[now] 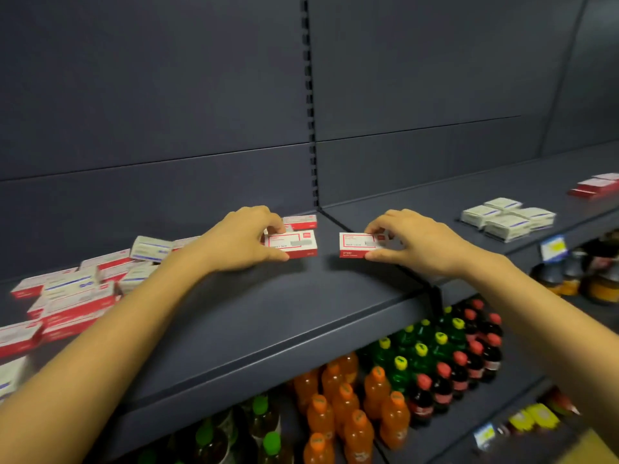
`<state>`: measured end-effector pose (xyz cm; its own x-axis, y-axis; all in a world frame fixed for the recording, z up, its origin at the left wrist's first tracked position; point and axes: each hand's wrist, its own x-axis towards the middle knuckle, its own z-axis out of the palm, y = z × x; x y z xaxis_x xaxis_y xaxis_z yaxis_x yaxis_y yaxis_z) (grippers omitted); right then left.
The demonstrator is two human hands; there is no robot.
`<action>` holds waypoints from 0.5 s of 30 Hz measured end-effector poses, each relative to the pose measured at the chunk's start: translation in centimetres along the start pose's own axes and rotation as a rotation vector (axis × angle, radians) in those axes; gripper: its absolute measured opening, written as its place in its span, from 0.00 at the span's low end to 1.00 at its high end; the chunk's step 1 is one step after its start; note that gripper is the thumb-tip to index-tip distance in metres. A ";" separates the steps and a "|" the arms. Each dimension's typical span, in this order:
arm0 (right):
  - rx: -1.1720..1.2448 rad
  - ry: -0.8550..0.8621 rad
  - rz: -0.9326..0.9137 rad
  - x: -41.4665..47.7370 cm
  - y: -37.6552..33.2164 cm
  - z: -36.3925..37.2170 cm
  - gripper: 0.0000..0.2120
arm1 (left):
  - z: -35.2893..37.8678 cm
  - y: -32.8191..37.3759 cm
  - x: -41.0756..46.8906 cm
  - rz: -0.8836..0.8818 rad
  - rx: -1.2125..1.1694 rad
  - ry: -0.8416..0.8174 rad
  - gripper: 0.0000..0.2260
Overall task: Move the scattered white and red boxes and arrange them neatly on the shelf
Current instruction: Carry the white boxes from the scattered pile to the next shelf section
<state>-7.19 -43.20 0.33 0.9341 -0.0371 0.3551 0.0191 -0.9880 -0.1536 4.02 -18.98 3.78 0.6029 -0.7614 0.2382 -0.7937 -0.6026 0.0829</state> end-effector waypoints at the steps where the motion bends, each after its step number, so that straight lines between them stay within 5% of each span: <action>1: -0.005 0.005 0.014 -0.4 0.5 -0.3 0.18 | 0.0 0.9 0.3 0.016 -0.032 0.020 0.19; 15: -0.122 -0.002 0.214 -10.3 15.6 -8.1 0.20 | 3.8 18.4 10.1 0.257 -0.161 0.068 0.17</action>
<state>-19.42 -59.45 1.69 0.9129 -0.2471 0.3248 -0.2221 -0.9685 -0.1128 -4.19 -38.70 4.01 0.3781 -0.8629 0.3353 -0.9254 -0.3424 0.1622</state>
